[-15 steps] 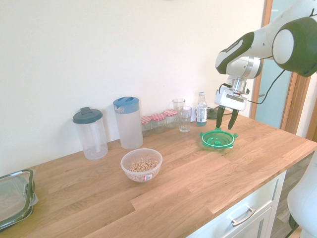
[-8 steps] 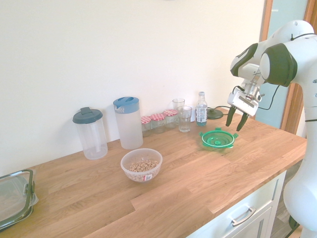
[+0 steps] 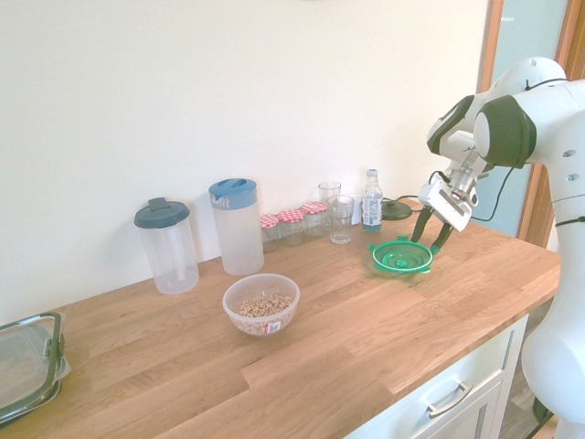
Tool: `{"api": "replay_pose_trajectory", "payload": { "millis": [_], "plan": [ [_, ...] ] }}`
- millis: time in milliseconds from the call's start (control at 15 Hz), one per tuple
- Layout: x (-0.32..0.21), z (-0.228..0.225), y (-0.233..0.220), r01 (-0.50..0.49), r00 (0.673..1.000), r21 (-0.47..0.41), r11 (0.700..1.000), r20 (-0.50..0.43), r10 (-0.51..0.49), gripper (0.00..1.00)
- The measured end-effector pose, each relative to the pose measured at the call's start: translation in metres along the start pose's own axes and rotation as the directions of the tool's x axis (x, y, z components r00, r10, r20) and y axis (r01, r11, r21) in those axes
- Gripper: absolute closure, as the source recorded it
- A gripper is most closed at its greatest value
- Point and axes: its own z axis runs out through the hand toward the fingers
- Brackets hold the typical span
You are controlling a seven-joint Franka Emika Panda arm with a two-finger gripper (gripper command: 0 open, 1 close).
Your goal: Cover the lid of food container
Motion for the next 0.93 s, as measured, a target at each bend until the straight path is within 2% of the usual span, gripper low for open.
{"api": "replay_pose_trajectory", "payload": {
  "millis": [67, 133, 467, 933],
  "plan": [
    [0.000, 0.008, 0.000, 0.000, 1.000, 0.017, 1.000, 0.015, 0.000, 0.00],
    [0.000, 0.015, 0.001, -0.001, 1.000, 0.035, 0.999, 0.029, 0.000, 1.00],
    [-0.002, 0.028, 0.006, 0.000, 0.998, 0.102, 0.995, 0.065, -0.006, 1.00],
    [-0.002, 0.042, 0.019, -0.007, 0.996, 0.127, 0.992, 0.087, -0.004, 1.00]
  ]
}}
